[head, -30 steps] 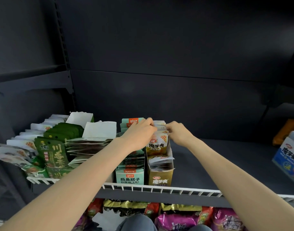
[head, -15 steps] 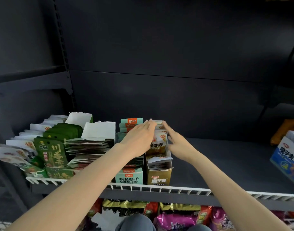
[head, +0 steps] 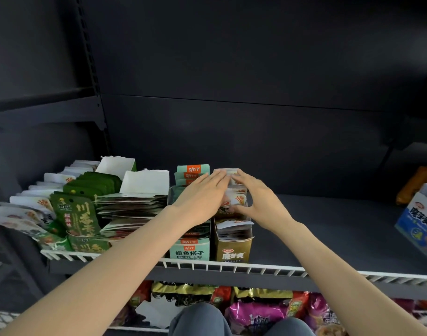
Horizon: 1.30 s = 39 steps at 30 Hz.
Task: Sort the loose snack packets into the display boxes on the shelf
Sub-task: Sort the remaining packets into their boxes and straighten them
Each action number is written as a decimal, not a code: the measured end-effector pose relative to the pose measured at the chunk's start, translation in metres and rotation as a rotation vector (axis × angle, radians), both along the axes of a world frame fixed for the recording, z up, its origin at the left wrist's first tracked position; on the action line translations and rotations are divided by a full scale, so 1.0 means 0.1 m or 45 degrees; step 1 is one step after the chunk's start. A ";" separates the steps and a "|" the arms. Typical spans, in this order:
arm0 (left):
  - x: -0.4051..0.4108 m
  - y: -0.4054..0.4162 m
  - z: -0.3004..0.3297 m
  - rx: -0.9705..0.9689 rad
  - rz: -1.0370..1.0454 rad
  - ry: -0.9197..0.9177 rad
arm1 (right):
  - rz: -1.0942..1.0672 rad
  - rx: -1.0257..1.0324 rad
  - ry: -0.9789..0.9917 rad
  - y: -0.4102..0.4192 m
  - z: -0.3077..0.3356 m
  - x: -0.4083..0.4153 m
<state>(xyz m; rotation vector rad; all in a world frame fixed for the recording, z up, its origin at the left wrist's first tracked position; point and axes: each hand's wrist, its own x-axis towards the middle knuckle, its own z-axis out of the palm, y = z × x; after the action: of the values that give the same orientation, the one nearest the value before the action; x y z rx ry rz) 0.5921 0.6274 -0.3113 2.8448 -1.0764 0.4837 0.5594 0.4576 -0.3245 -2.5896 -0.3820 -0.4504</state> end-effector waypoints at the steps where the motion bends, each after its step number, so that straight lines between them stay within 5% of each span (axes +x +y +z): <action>1: -0.01 0.01 -0.02 -0.027 -0.010 -0.033 | 0.005 0.022 -0.031 0.00 0.00 0.00; 13: -0.17 0.13 0.05 -0.293 -0.203 -0.018 | -0.026 -0.034 0.006 -0.02 0.04 0.14; 18: -0.27 0.20 0.02 -0.105 -0.281 -0.034 | 0.012 0.165 0.017 -0.03 0.02 0.07; 22: -0.31 0.14 -0.06 0.027 -0.229 -0.044 | 0.020 0.067 0.034 -0.09 -0.05 0.05; 34: -0.22 -0.01 -0.04 -0.282 -0.059 0.076 | -0.042 0.088 0.090 -0.07 0.09 0.14; 39: -0.03 -0.04 0.24 -0.521 0.024 0.100 | -0.021 0.360 0.081 -0.08 0.33 0.23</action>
<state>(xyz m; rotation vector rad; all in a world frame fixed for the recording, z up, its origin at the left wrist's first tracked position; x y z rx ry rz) 0.5889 0.6234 -0.2874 2.4932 -0.8256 0.5191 0.5822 0.4498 -0.2916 -2.3273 -0.2552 -0.3955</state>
